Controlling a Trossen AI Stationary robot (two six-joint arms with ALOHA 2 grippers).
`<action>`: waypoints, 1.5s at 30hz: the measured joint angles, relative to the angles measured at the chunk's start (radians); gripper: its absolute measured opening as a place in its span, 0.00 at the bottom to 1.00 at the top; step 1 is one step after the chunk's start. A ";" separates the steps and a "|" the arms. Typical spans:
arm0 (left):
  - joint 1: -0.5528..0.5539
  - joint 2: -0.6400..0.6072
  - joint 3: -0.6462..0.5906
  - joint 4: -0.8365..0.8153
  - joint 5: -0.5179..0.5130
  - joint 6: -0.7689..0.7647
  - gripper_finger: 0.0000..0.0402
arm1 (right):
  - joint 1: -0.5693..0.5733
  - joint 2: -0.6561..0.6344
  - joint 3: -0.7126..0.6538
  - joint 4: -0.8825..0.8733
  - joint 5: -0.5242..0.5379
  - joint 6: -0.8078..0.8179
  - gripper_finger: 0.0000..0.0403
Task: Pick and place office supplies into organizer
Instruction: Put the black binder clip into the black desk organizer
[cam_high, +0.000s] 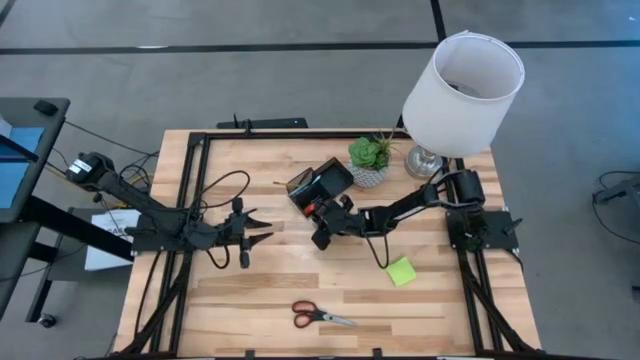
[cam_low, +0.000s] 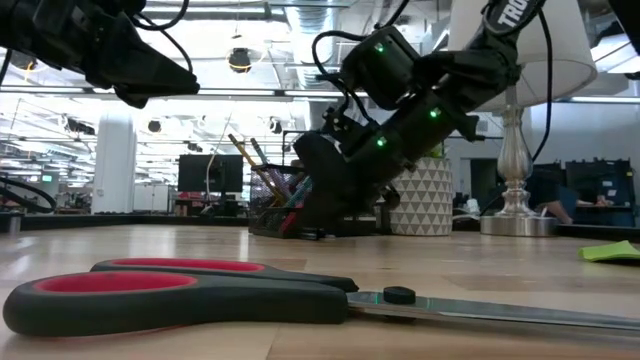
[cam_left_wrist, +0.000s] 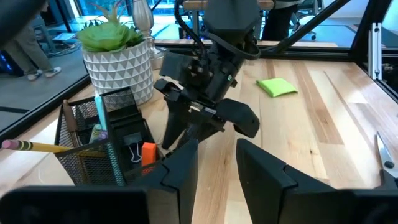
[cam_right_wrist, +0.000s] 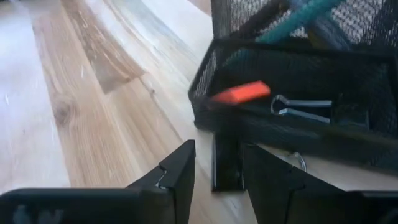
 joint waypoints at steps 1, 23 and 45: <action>0.000 0.000 0.000 0.000 0.001 -0.001 0.26 | -0.001 0.000 0.005 0.001 0.000 -0.001 0.30; 0.000 0.000 0.000 -0.001 0.055 -0.056 0.26 | -0.036 -0.002 0.020 -0.045 -0.095 -0.124 0.41; 0.000 0.000 0.000 -0.012 0.055 -0.057 0.26 | -0.045 0.077 0.027 -0.049 0.008 -0.184 0.26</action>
